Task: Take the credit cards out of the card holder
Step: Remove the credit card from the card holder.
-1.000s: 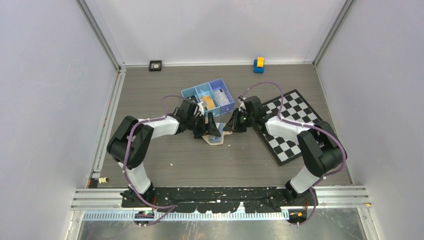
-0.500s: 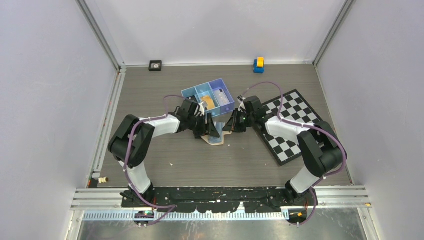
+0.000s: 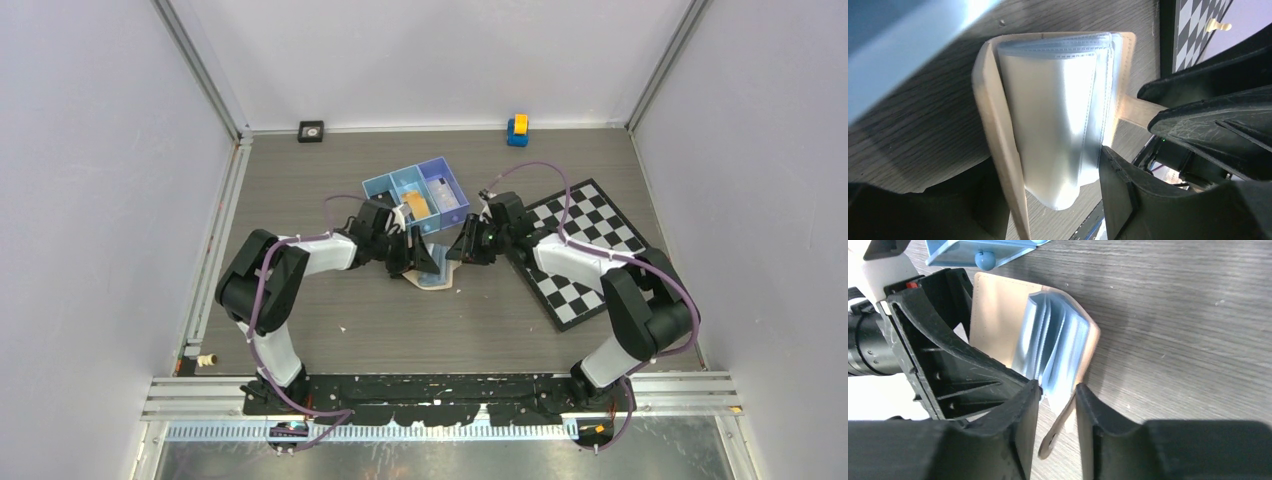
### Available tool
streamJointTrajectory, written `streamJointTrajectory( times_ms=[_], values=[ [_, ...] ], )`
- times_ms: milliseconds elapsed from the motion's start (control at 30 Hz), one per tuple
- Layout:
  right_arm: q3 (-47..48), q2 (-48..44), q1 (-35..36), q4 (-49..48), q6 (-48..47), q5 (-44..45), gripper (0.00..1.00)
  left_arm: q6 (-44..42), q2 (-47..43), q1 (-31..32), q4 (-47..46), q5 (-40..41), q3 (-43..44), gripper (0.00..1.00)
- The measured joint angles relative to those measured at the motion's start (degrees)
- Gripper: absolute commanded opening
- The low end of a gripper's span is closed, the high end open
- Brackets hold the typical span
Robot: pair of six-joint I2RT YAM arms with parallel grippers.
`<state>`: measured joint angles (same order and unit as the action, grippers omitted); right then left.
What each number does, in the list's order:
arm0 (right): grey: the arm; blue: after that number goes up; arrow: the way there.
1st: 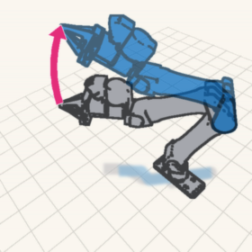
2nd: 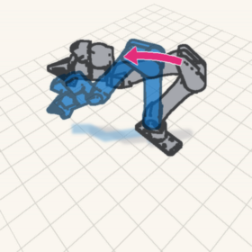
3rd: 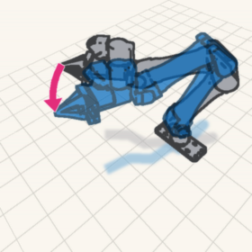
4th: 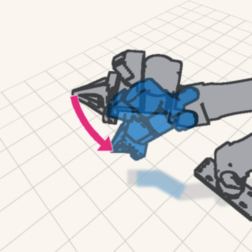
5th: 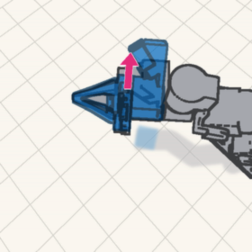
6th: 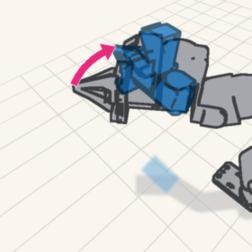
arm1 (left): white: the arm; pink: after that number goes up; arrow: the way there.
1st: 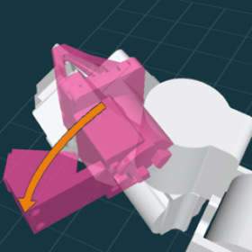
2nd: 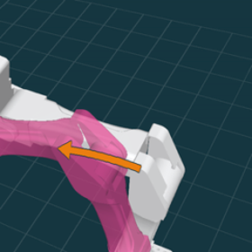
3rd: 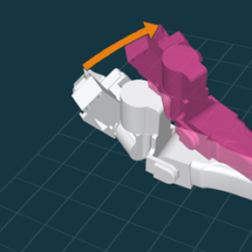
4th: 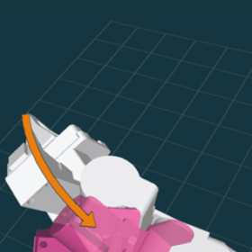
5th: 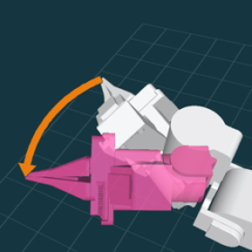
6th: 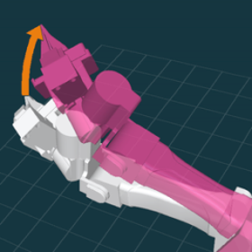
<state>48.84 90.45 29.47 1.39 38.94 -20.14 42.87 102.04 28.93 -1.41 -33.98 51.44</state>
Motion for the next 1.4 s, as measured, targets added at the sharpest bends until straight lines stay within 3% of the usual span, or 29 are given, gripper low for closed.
streamJointTrajectory(
  times_ms=[67, 167, 367, 433, 667, 1100, 1400],
  values=[
    [-0.04, -0.2, 0.04, 0.5, 0.04, 0.83, 0.66, 0.46, 0.0, -0.46, -0.79, -0.44, -0.52, 0.22],
    [-0.39, -0.61, 0.04, 0.85, 0.26, 1.7, 0.8, 2.01, -0.07, -1.31, -3.61, -1.9, -1.95, 0.21],
    [-0.98, -1.07, 0.0, 0.79, 0.68, 1.49, 0.83, 5.62, -0.92, -3.13, -9.29, -4.87, -4.9, 0.2],
    [-1.11, -1.07, -0.22, 0.59, 0.74, 1.4, 0.79, 6.73, -1.18, -3.61, -10.84, -5.57, -5.46, 0.2],
    [-2.49, -1.84, -0.46, -2.16, 1.7, -0.33, 0.51, 9.03, -2.56, -3.93, -13.77, -7.21, -6.29, 0.2],
    [-5.16, -1.97, -2.4, -10.14, 5.53, -5.16, 0.57, 10.71, -1.64, -2.45, -17.14, -8.61, -6.34, 0.22],
    [-6.34, -1.81, -4.37, -14.67, 9.07, -8.41, 0.41, 10.19, -0.35, -0.39, -16.55, -8.59, -5.68, 0.24]
  ],
)
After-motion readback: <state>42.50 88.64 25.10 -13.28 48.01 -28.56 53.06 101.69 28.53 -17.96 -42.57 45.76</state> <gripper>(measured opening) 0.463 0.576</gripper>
